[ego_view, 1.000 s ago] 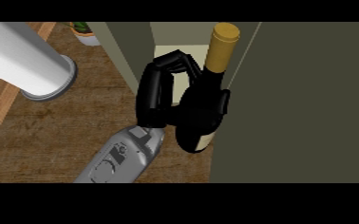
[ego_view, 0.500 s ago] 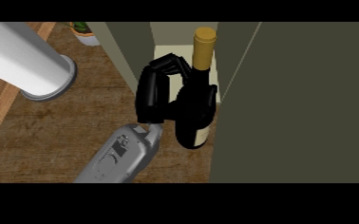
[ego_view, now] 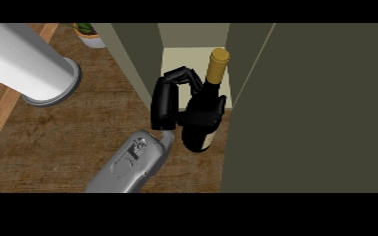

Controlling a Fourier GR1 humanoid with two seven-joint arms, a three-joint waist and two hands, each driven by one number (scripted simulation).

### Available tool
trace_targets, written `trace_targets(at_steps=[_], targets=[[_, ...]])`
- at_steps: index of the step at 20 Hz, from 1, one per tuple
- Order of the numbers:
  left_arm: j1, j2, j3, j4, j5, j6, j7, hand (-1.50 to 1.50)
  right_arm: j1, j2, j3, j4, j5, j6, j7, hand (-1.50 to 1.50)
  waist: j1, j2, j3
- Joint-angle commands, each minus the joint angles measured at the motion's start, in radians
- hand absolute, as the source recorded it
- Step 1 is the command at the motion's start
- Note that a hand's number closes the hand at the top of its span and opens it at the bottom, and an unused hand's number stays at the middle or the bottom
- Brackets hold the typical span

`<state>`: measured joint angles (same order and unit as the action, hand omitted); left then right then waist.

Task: Pick up the wine, place it into the cabinet and close the cabinet

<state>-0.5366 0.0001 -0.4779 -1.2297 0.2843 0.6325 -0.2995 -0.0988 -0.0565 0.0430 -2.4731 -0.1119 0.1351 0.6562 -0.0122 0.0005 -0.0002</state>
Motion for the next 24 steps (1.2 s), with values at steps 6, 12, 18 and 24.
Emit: trace_targets(at_steps=[6, 12, 18, 24], targets=[[-0.055, 0.000, 0.095, 0.151, 0.037, -0.037, -0.116, 1.50, 0.036, 0.001, -0.023, -0.080, -0.079, 0.007, 0.008, -1.50, 0.000, 0.001, 0.000], [-0.066, 0.000, 0.128, 0.211, 0.088, -0.067, -0.184, 1.50, 0.016, -0.008, -0.043, -0.109, -0.105, 0.000, 0.045, -1.50, 0.000, 0.000, 0.000], [-0.197, 0.000, 0.175, 0.314, 0.111, -0.090, -0.119, 1.50, 0.007, -0.021, -0.088, -0.089, -0.135, 0.004, 0.049, -1.50, -0.004, 0.001, 0.000], [-0.269, 0.000, 0.233, 0.435, 0.158, -0.152, -0.106, 1.50, 0.047, 0.028, -0.009, -0.086, -0.070, -0.002, 0.014, -1.50, -0.007, 0.001, 0.000]])
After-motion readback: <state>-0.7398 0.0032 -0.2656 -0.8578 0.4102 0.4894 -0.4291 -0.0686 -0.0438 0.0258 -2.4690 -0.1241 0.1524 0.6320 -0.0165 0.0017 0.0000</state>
